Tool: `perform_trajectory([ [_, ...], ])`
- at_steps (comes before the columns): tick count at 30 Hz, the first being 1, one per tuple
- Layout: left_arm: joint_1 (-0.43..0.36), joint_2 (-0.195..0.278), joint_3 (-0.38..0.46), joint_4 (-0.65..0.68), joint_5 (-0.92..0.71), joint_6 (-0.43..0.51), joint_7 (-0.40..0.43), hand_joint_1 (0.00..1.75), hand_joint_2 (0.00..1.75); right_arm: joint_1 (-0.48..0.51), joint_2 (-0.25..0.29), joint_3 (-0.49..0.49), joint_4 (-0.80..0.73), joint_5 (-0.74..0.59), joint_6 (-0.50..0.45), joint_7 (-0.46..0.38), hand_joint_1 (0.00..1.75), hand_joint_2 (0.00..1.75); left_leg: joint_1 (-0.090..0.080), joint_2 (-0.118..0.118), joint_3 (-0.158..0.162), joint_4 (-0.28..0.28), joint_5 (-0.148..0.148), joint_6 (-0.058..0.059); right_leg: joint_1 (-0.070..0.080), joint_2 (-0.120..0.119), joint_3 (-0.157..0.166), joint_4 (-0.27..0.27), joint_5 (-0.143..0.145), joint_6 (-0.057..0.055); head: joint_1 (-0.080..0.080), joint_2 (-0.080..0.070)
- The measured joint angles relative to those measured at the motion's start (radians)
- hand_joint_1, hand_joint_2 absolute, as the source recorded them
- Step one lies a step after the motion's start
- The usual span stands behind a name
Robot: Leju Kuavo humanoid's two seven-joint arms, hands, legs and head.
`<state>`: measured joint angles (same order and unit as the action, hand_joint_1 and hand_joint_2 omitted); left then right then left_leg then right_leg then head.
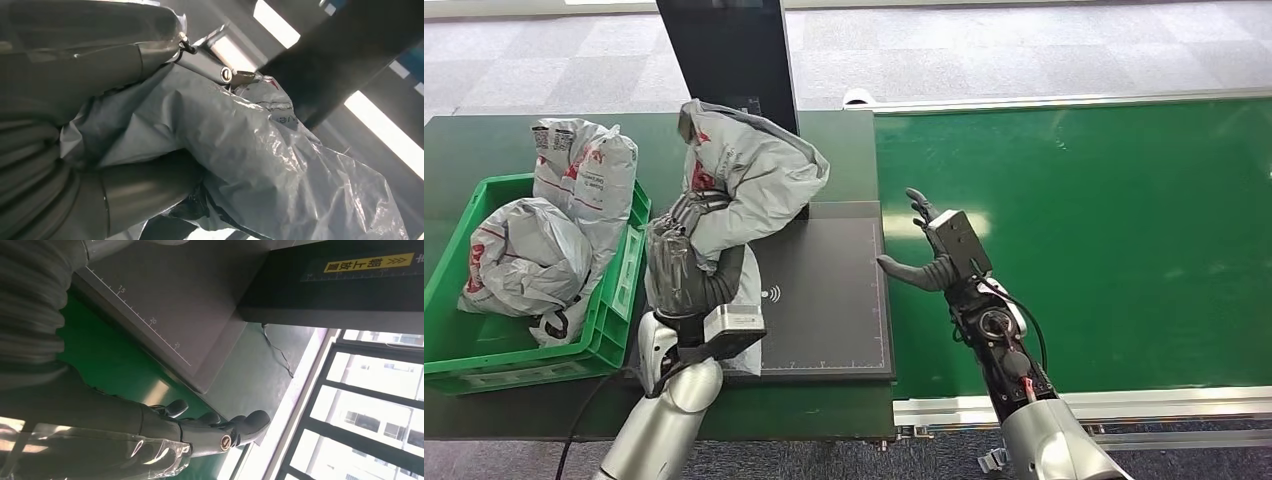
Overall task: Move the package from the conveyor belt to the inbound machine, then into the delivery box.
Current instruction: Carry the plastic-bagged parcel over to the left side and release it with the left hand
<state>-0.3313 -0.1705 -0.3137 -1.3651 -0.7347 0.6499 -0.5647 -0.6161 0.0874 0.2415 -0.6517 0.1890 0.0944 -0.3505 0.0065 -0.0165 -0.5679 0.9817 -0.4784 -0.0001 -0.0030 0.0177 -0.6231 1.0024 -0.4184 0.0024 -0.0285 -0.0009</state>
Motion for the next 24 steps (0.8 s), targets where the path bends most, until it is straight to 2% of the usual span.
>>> perform_trajectory([
  [5,0.017,-0.071,0.117,-0.119,-0.155,0.032,-0.117,1.75,1.75,0.006,-0.003,0.0,0.0,-0.01,-0.001,-0.008,0.0,1.75,0.0,0.0,0.0,0.0,0.0,0.0,0.0,0.0,0.0,0.0,0.0,0.0,0.0,0.0],
  [8,-0.001,-0.107,0.209,-0.164,-0.3,0.032,-0.082,1.75,1.75,0.01,-0.003,0.0,0.0,-0.012,-0.004,-0.01,0.0,1.75,0.0,0.0,0.0,0.0,0.0,0.0,0.0,0.0,0.0,0.0,0.0,0.0,0.0,0.0],
  [9,-0.017,-0.112,0.238,-0.167,-0.367,0.032,-0.029,1.75,1.75,0.012,-0.003,0.0,0.0,-0.012,-0.006,-0.01,0.0,1.75,0.0,0.0,0.0,0.0,0.0,0.0,0.0,0.0,0.0,0.0,0.0,0.0,0.0,0.0],
  [11,-0.069,-0.099,0.269,-0.143,-0.484,0.029,0.133,1.75,1.75,0.014,-0.003,0.001,0.0,-0.012,-0.01,-0.01,0.0,1.75,0.0,0.0,0.0,0.0,0.001,0.0,0.0,0.0,0.0,0.0,0.0,0.0,0.0,0.0],
  [13,-0.152,-0.059,0.278,-0.079,-0.574,0.008,0.316,1.75,1.75,0.015,-0.002,0.001,0.001,-0.01,-0.012,-0.01,0.0,1.75,0.0,0.0,0.0,0.0,0.002,-0.001,0.001,0.0,0.0,0.0,0.001,-0.001,0.0,0.0],
  [16,-0.297,0.012,0.289,0.064,-0.678,-0.051,0.535,1.75,1.75,0.018,0.002,0.001,0.001,-0.006,-0.012,-0.006,0.0,1.75,0.001,0.0,0.001,0.0,0.003,-0.002,0.001,0.0,0.0,0.001,0.002,-0.002,0.0,0.0],
  [20,-0.489,0.1,0.311,0.314,-0.779,-0.214,0.807,1.75,1.75,0.019,0.004,0.002,0.002,-0.005,-0.011,0.005,0.0,1.75,0.001,0.001,0.001,0.0,0.004,-0.002,0.001,0.001,0.0,0.001,0.003,-0.002,0.0,0.0],
  [24,-0.644,0.191,0.292,0.582,-0.783,-0.367,0.984,1.75,1.75,0.015,0.011,0.002,0.013,0.007,-0.002,0.009,0.0,1.75,0.001,0.001,0.0,0.0,0.004,-0.002,0.001,0.001,-0.001,0.001,0.003,-0.002,0.0,0.0],
])
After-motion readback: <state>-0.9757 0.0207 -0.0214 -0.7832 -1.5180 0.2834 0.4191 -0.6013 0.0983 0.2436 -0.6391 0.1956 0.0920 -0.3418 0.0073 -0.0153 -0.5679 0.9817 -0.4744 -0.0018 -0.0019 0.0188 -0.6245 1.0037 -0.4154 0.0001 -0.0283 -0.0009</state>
